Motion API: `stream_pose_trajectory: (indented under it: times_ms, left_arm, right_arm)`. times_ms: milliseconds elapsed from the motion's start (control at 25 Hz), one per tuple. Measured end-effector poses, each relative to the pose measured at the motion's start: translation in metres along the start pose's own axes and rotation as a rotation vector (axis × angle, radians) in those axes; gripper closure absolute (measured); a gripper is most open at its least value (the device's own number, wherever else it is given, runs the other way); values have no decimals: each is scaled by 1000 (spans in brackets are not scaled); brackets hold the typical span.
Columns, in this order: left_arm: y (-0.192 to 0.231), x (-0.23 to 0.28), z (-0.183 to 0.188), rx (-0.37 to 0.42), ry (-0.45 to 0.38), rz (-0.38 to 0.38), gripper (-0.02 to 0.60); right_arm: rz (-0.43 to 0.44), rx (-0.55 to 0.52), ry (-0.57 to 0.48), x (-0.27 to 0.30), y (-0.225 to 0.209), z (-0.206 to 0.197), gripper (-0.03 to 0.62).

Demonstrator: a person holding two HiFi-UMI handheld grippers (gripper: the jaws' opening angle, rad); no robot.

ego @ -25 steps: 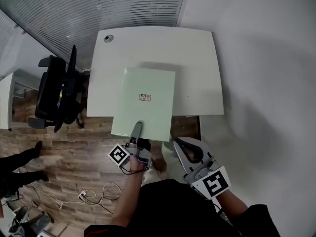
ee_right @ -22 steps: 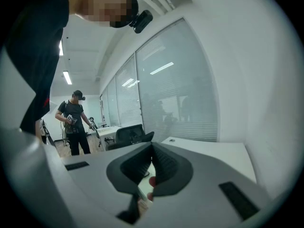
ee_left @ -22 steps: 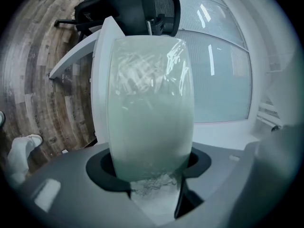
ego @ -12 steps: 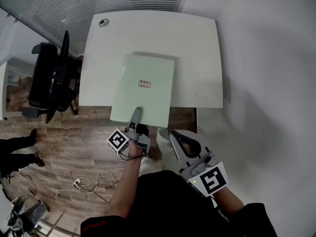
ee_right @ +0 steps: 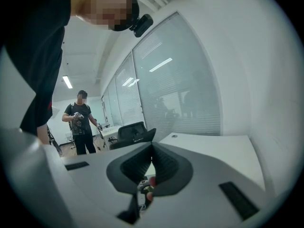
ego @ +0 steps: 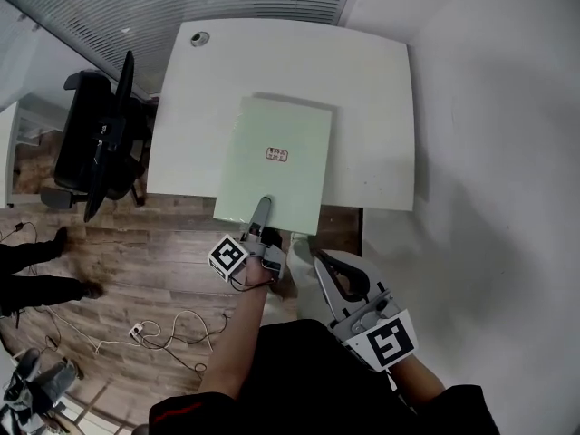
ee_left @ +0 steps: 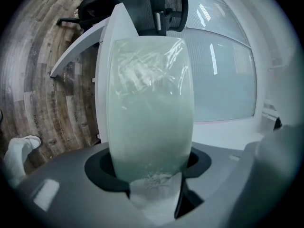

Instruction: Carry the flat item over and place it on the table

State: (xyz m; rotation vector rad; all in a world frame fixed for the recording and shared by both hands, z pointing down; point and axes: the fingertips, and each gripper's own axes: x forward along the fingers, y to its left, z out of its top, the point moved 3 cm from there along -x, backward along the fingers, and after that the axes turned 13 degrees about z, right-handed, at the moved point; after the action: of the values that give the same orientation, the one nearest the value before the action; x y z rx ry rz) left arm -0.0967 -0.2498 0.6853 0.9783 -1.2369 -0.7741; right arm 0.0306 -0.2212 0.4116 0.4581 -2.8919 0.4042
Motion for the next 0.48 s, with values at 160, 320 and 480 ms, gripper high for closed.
stream_pose_trajectory:
  times_ms: [160,320,480]
  left_arm:
    - [7,8,-3,5,-12,23,302]
    - [13,16,-5,1,-19,42,296]
    - [25,19,-8,8,-23,113,270]
  right_arm:
    - [2,-16,15,-4,0,-2,594]
    - [-2,-14,9,-7,-5,-1,594]
    - [-10,15,-10,-11,-8,-1,594]
